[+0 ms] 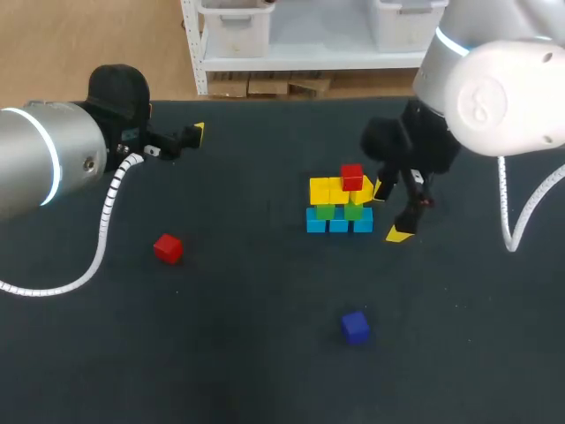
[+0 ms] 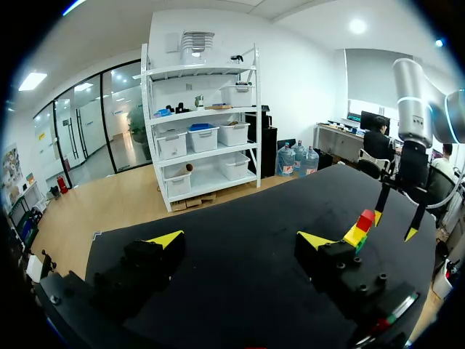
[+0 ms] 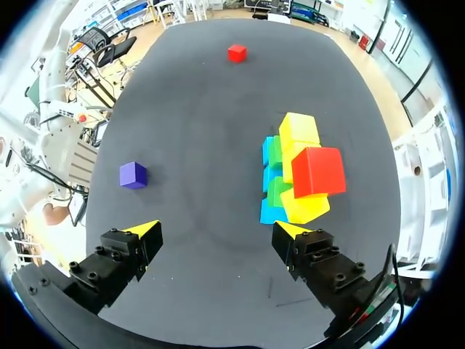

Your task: Place the blue cubes, place green cubes on the blue cubes, place the yellow cubes on the green cubes, then place the red cubes on the yellow cubes, and place purple cube on the red cubes.

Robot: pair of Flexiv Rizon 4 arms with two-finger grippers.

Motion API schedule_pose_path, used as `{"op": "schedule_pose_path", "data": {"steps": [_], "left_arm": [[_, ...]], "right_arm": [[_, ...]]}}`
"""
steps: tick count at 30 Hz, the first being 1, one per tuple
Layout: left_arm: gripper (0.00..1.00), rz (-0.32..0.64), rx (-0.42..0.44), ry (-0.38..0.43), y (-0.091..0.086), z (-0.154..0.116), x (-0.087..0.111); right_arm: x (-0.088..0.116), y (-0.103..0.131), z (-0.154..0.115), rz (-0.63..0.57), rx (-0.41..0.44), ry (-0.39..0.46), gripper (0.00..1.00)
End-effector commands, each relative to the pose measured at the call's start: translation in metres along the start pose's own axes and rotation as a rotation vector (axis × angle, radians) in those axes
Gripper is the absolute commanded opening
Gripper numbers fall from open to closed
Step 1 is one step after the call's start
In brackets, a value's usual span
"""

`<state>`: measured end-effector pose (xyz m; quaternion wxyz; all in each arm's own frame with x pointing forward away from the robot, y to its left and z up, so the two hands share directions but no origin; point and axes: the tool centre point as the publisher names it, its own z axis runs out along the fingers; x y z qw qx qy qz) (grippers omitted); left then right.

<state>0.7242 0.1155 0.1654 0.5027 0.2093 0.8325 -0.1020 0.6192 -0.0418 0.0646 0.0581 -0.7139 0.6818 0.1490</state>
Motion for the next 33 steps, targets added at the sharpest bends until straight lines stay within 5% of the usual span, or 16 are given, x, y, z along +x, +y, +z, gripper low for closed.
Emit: {"op": "schedule_pose_path", "data": {"steps": [1, 15, 33], "left_arm": [[1.0, -0.002, -0.01, -0.009, -0.002, 0.0, 0.002], [1.0, -0.002, -0.01, -0.009, -0.002, 0.0, 0.002], [1.0, -0.002, -0.01, -0.009, -0.002, 0.0, 0.002]], "right_arm": [[0.001, 0.002, -0.001, -0.003, 0.0, -0.004, 1.0], [0.006, -0.018, 0.002, 0.038, 0.031, 0.019, 1.0], [0.002, -0.012, 0.001, 0.022, 0.026, 0.008, 1.0]]}}
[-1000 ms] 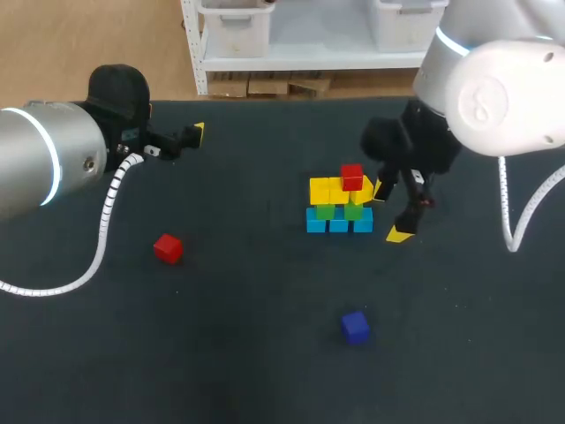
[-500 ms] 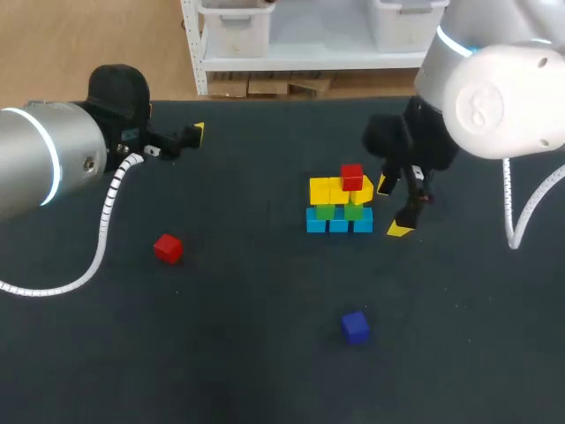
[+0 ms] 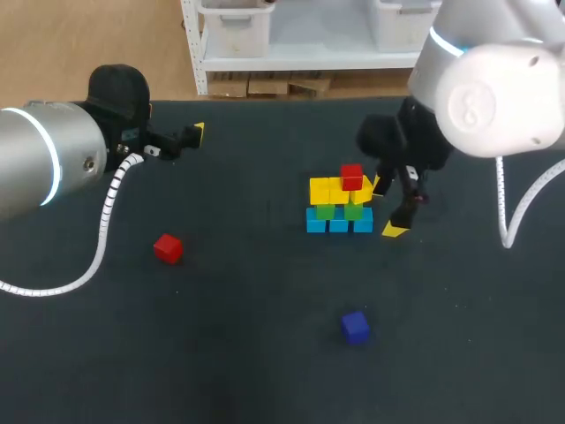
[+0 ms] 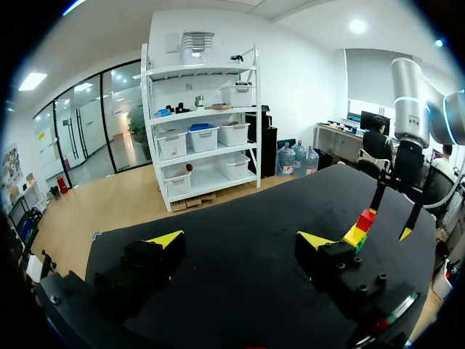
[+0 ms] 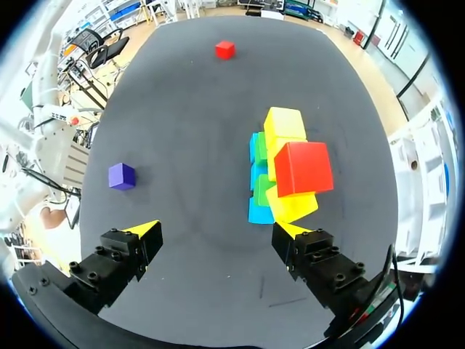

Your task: Place the blue cubes, place green cubes on the blue cubes, place the yellow cubes on the green cubes, then place the red cubes on the yellow cubes, and place purple cube on the red cubes.

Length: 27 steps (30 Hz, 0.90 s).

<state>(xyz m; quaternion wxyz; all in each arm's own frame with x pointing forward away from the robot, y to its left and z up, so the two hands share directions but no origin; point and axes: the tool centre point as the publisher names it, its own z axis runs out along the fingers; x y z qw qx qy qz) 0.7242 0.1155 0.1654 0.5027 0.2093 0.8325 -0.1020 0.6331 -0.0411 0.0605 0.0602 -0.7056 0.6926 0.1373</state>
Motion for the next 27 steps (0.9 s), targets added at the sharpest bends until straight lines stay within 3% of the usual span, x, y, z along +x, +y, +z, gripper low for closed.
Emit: {"op": "schedule_pose_path", "data": {"steps": [1, 18, 27], "left_arm": [[1.0, -0.002, -0.01, -0.009, -0.002, 0.0, 0.002], [1.0, -0.002, -0.01, -0.009, -0.002, 0.0, 0.002], [1.0, -0.002, -0.01, -0.009, -0.002, 0.0, 0.002]], "right_arm": [[0.001, 0.002, -0.002, -0.003, 0.004, -0.005, 1.0], [0.002, -0.017, 0.004, 0.047, 0.056, 0.02, 1.0], [0.001, -0.012, 0.002, 0.039, 0.047, 0.015, 1.0]]}}
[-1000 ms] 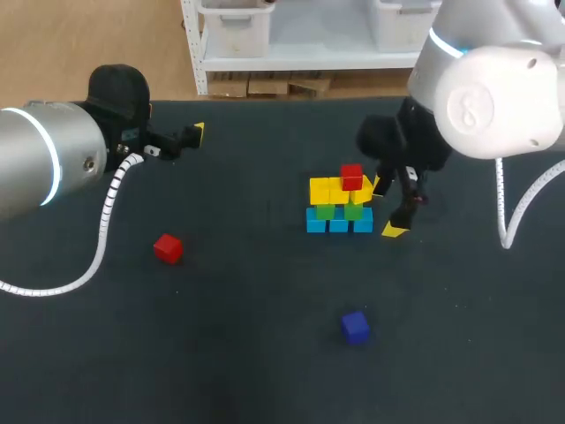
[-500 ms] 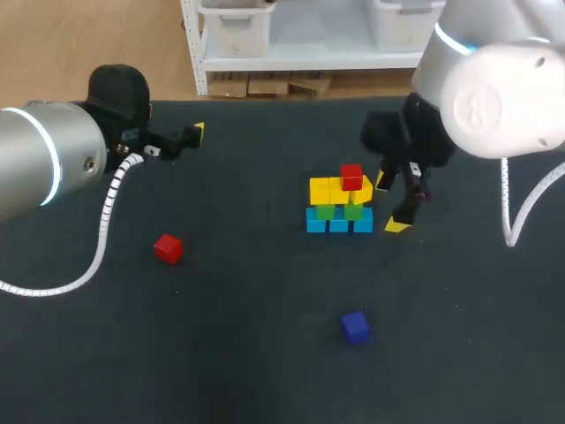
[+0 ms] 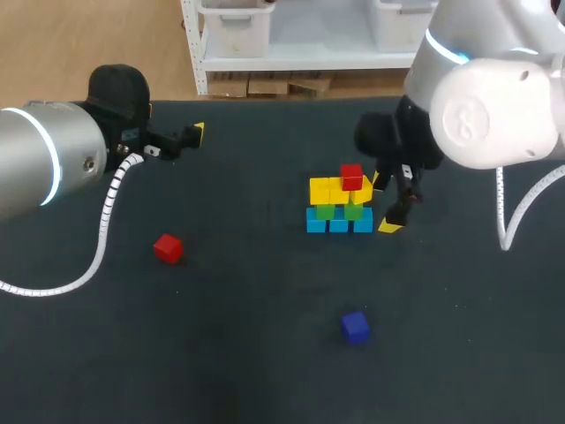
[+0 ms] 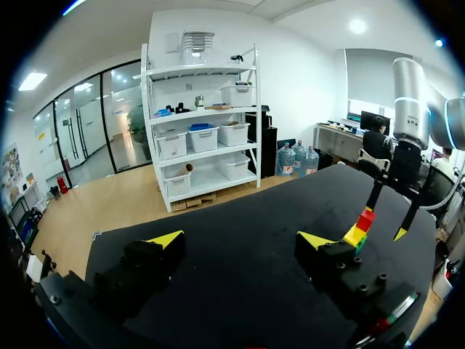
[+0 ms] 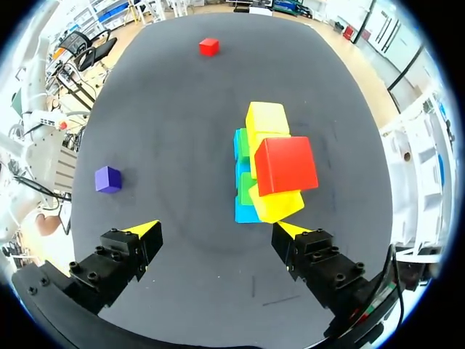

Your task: Place the blue cubes, place green cubes on the blue cubes, place the yellow cubes on the green cubes, then place the red cubes on the yellow cubes, and place purple cube on the red cubes.

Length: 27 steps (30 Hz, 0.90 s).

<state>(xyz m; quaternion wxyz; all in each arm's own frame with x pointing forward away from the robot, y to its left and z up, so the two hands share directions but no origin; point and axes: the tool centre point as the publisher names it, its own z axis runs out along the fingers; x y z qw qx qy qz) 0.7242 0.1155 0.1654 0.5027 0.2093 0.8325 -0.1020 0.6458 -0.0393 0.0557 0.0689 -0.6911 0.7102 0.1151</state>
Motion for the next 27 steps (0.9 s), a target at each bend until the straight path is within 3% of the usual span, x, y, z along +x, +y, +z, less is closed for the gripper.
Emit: {"op": "schedule_pose_path", "data": {"steps": [1, 18, 27], "left_arm": [[1.0, -0.002, -0.01, -0.009, -0.002, 0.0, 0.002], [1.0, -0.002, -0.01, -0.009, -0.002, 0.0, 0.002], [1.0, -0.002, -0.01, -0.009, -0.002, 0.0, 0.002]], "right_arm": [[0.002, 0.001, -0.002, -0.001, -0.003, -0.003, 1.0], [0.003, 0.015, -0.005, -0.011, -0.028, -0.022, 1.0], [0.004, 0.01, -0.002, -0.002, -0.009, -0.007, 1.0]]}}
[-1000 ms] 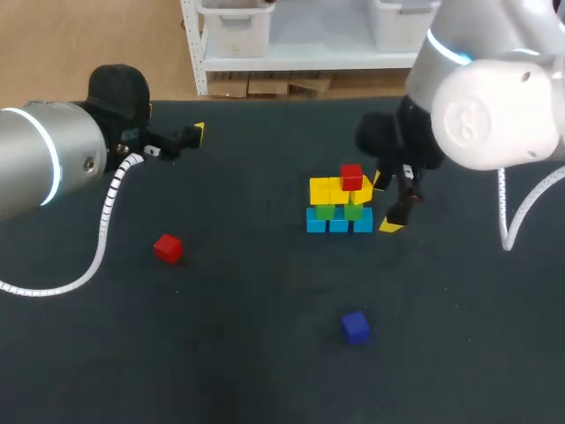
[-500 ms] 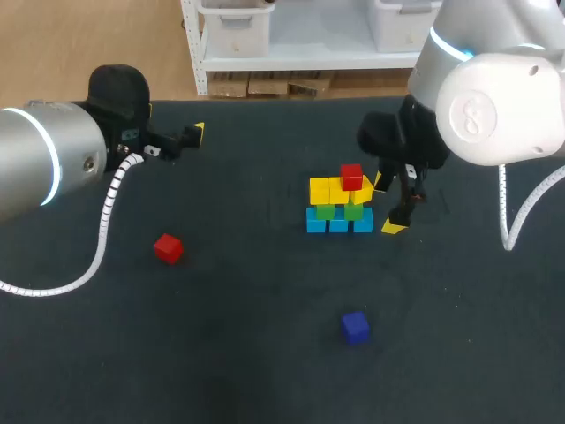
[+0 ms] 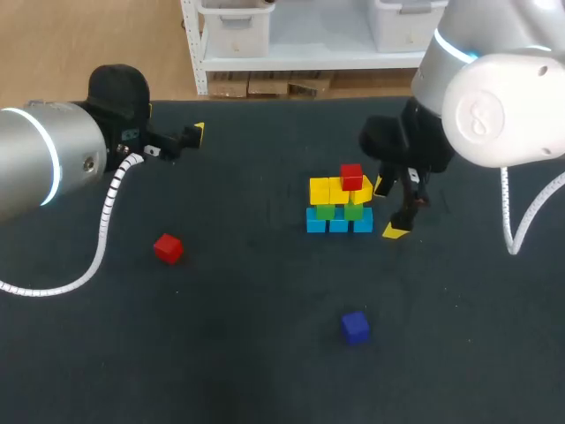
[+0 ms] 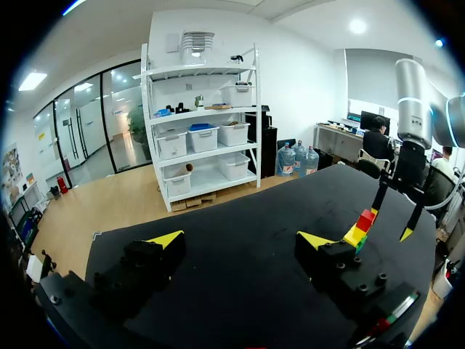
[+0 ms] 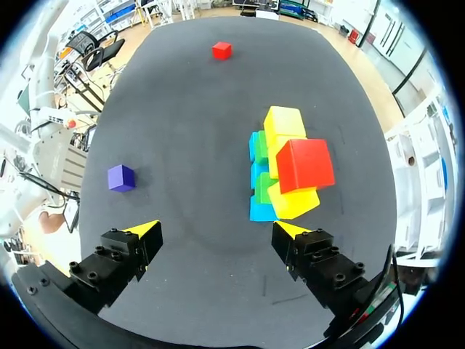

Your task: Place the blue cubes, place green cubes on the blue cubes, place the yellow cubes on the green cubes, then place the red cubes on the yellow cubes, and place purple cube on the red cubes.

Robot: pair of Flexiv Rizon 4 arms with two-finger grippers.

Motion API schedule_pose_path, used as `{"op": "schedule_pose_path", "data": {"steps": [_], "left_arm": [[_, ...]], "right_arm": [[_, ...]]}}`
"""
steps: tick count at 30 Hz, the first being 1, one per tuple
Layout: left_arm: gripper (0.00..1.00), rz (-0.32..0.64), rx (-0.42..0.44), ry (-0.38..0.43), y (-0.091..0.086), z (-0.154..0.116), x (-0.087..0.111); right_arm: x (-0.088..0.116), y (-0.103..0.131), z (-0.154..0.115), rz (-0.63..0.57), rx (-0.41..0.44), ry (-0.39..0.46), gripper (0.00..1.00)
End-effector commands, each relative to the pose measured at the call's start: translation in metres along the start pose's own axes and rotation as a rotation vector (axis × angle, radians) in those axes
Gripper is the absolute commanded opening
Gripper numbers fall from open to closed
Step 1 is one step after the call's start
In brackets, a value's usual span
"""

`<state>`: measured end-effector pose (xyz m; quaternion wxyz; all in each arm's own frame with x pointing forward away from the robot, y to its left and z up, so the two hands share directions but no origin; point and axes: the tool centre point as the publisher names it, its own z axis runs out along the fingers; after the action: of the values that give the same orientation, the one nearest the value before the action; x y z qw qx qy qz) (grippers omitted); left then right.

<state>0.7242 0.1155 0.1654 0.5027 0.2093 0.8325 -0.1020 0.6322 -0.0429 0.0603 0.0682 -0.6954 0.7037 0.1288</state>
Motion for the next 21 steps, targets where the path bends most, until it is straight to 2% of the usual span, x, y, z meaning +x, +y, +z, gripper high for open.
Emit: {"op": "schedule_pose_path", "data": {"steps": [1, 11, 21], "left_arm": [[1.0, -0.002, -0.01, -0.009, -0.0021, 0.0001, 0.0017], [1.0, -0.002, -0.01, -0.009, -0.0021, 0.0001, 0.0017], [1.0, -0.002, -0.01, -0.009, -0.0021, 0.0001, 0.0017]], "right_arm": [[0.0021, -0.0057, 0.0023, 0.015, 0.012, 0.01, 1.0], [-0.0001, -0.0107, 0.0027, 0.017, 0.012, 0.011, 1.0], [-0.0049, -0.0026, 0.0037, -0.004, 0.0, 0.004, 1.0]]}}
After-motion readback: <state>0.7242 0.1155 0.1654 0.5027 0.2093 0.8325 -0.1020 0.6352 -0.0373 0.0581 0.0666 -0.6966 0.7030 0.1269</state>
